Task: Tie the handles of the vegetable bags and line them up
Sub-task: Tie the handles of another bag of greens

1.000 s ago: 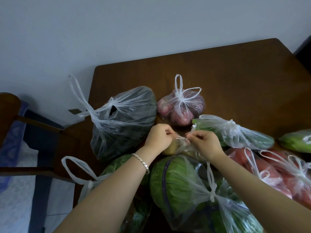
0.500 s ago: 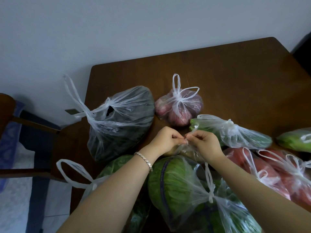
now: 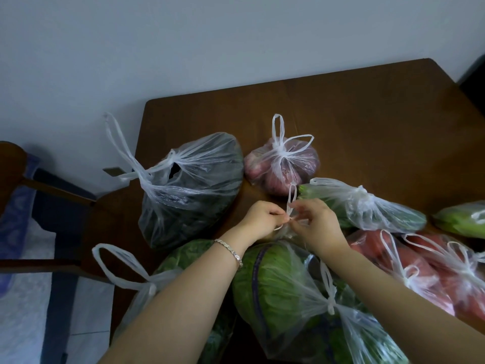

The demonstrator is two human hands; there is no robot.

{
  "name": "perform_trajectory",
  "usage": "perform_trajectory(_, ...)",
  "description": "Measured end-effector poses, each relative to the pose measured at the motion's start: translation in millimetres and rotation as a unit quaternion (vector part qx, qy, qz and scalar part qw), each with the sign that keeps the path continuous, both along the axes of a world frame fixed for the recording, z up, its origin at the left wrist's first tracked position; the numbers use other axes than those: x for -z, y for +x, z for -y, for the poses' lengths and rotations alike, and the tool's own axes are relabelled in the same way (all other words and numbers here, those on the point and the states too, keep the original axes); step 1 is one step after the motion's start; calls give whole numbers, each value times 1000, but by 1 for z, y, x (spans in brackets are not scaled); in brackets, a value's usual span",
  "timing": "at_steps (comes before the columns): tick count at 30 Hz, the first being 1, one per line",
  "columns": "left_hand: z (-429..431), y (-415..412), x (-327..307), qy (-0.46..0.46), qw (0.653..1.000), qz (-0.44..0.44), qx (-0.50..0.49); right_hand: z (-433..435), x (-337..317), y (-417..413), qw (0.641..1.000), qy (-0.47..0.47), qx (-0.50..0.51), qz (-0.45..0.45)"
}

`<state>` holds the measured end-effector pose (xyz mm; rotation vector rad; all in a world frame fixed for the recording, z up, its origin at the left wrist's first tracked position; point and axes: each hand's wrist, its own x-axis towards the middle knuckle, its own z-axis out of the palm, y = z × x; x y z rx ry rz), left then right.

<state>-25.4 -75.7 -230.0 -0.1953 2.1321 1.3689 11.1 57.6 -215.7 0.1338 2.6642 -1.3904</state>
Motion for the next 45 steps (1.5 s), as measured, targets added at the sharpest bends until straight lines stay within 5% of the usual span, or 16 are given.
perform_trajectory(3,1,2,1,-2,1000,-9,28,5,-3,-1,992,89,-83,-14)
perform_trajectory(7,3,7,4,10,999,-42,25,9,-13,-13,965,187,-167,78)
perform_trajectory(10,4,10,8,11,997,-71,13,8,-17,-20,958,199,-182,99)
perform_trajectory(16,4,18,16,9,993,-121,6,2,-7,-9,996,38,-16,83)
perform_trajectory(23,3,21,17,-20,983,-184,10,0,-4,-12,975,-100,94,173)
perform_trajectory(30,2,20,18,-10,980,-198,8,-11,-18,-17,930,-236,6,283)
perform_trajectory(36,3,19,12,-7,997,-76,11,-9,0,-4,993,-5,-99,63)
perform_trajectory(39,4,20,10,-12,998,-60,7,-10,10,0,981,86,-165,-63)
perform_trajectory(45,1,23,5,-71,993,-90,-8,-14,11,-2,933,224,-239,-149)
